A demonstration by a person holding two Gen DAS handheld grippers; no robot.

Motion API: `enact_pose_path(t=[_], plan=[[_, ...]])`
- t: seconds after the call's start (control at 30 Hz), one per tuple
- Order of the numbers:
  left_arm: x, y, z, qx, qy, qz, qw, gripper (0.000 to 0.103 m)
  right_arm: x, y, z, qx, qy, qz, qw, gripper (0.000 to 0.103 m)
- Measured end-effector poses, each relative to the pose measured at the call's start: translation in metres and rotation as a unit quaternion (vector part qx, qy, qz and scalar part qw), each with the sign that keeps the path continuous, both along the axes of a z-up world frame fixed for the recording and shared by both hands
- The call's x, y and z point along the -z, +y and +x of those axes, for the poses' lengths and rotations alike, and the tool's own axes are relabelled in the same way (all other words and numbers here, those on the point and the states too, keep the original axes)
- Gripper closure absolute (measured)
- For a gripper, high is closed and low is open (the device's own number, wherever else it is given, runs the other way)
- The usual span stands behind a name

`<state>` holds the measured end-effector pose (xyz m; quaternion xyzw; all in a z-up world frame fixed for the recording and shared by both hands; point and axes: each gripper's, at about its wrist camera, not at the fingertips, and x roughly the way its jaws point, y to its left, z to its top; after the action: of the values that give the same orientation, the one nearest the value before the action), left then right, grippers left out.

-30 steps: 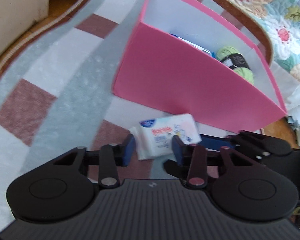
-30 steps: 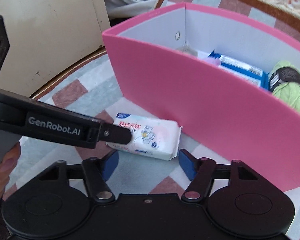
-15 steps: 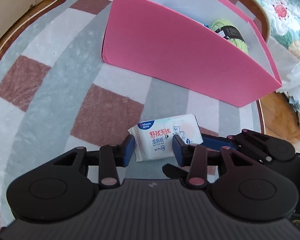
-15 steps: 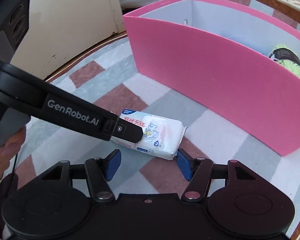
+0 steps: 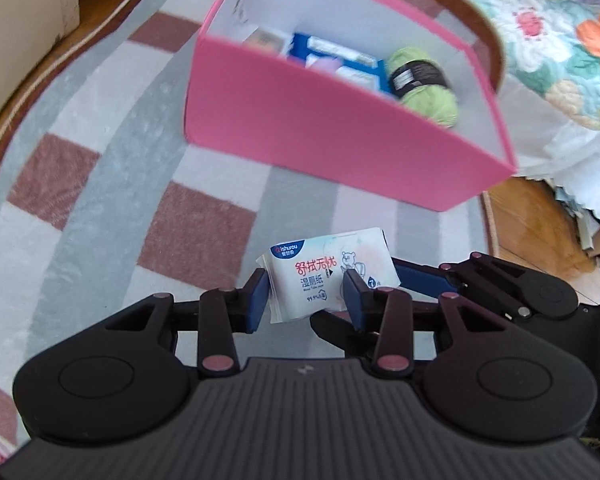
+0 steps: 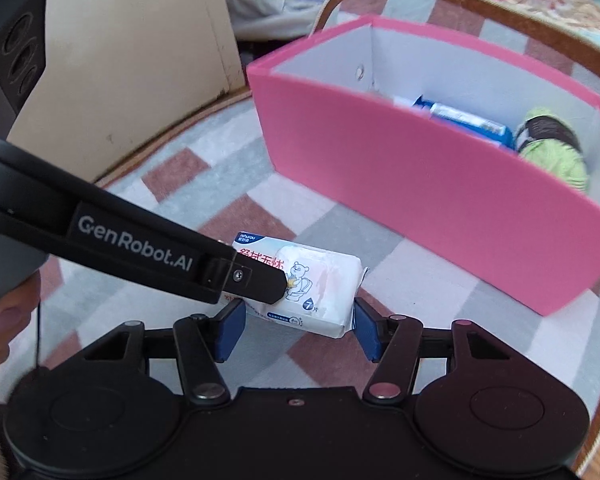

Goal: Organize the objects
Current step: 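Carry the wet-wipe pack into the pink box onto the blue pack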

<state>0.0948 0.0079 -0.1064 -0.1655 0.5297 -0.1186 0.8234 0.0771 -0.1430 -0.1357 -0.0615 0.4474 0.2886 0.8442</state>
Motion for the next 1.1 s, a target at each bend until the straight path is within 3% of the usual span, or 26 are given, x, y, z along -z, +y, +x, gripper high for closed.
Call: enact_pose_path(t=[0.37,0.67,0.87,1.1], plan=[[-0.093,-0.006,-0.014,0.024,-0.057,-0.011,0.9980,0.065,-0.095,-0.022,-0.022,0.024,-0.047,0.023,0.998,0.039],[-0.141,-0.009,0.031,0.030,-0.069,-0.027,0.9968,0.064,-0.148,-0.029,0.007,0.026,-0.076,0.006,0.997,0.040],[-0.148,-0.015,0.077,0.024,-0.066,-0.033,0.9970,0.064,-0.169,-0.034,0.044,0.021,-0.092,-0.012,0.996,0.040],[-0.129,-0.027,0.130,-0.003,-0.055,-0.052,0.9971,0.065,-0.156,-0.042,0.096,0.030,-0.082,-0.013,0.996,0.044]])
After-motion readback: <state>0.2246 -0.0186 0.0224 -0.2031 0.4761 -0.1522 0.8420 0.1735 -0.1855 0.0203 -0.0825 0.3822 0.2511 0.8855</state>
